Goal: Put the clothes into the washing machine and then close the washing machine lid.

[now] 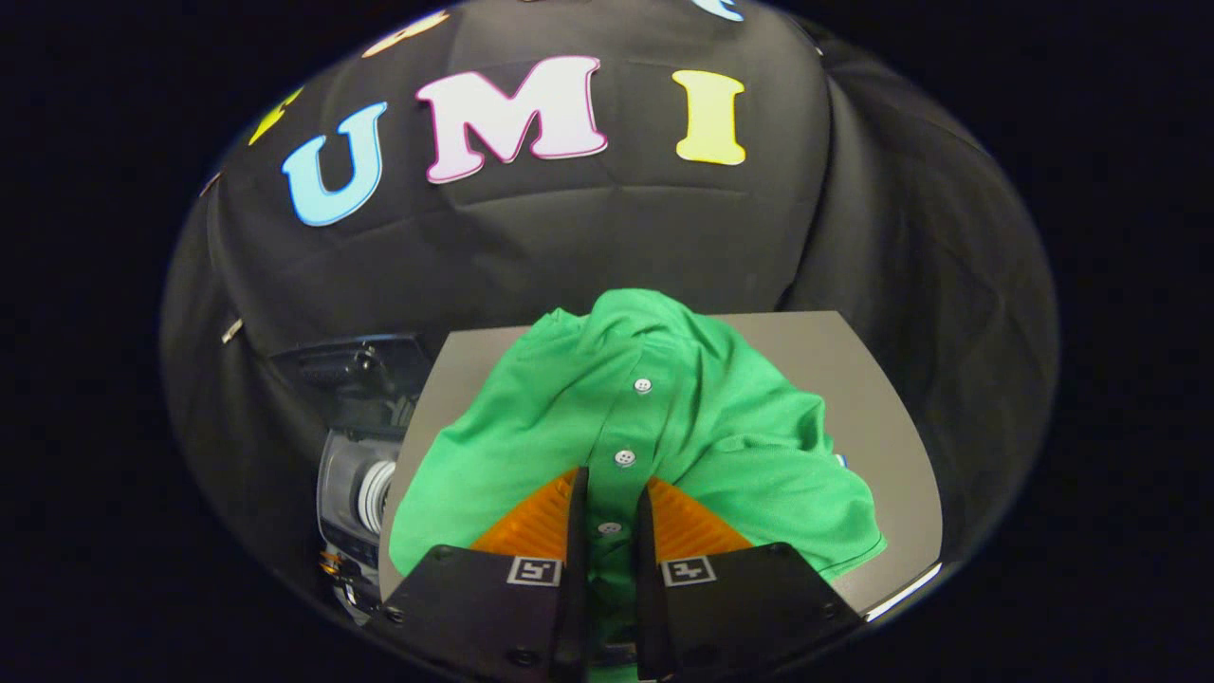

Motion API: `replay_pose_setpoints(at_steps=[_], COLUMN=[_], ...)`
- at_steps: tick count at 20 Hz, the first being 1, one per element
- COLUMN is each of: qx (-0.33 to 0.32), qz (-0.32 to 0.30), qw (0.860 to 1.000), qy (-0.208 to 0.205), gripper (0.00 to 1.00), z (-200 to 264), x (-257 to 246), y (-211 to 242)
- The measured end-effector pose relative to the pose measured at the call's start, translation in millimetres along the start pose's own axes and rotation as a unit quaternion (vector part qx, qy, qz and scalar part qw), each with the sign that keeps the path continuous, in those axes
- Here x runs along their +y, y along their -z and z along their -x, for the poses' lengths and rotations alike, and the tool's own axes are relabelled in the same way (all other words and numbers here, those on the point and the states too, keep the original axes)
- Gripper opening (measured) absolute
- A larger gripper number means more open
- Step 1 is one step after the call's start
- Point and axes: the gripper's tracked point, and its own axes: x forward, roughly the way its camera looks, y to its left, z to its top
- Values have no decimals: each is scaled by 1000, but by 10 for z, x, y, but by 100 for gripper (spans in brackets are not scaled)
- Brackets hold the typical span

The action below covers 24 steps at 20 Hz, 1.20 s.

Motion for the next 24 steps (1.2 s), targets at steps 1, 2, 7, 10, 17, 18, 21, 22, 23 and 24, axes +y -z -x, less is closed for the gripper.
replay_pose_setpoints(at_steps=[1,2,7,10,17,18,21,22,23,24], qx=[-5,-17,-56,-87,-143,-145,-155,-157,-158,-159], qz=[-4,-8,-16,-18,-6,-9,-11,-10,-10,-9], qw=[1000,1000,998,996,989,988,986,985,985,984], qy=[1,8,-20,-31,-34,-42,-60,-67,-75,-82], gripper=[17,10,10,10,10,10,10,9,9,10], z=[-105,58,499,849,1668,1762,1929,1971,2003,2048], x=[-10,1,216,338,574,654,891,992,1106,1226], y=[-20,-130,-592,-947,-1516,-1549,-1642,-1655,-1669,-1685])
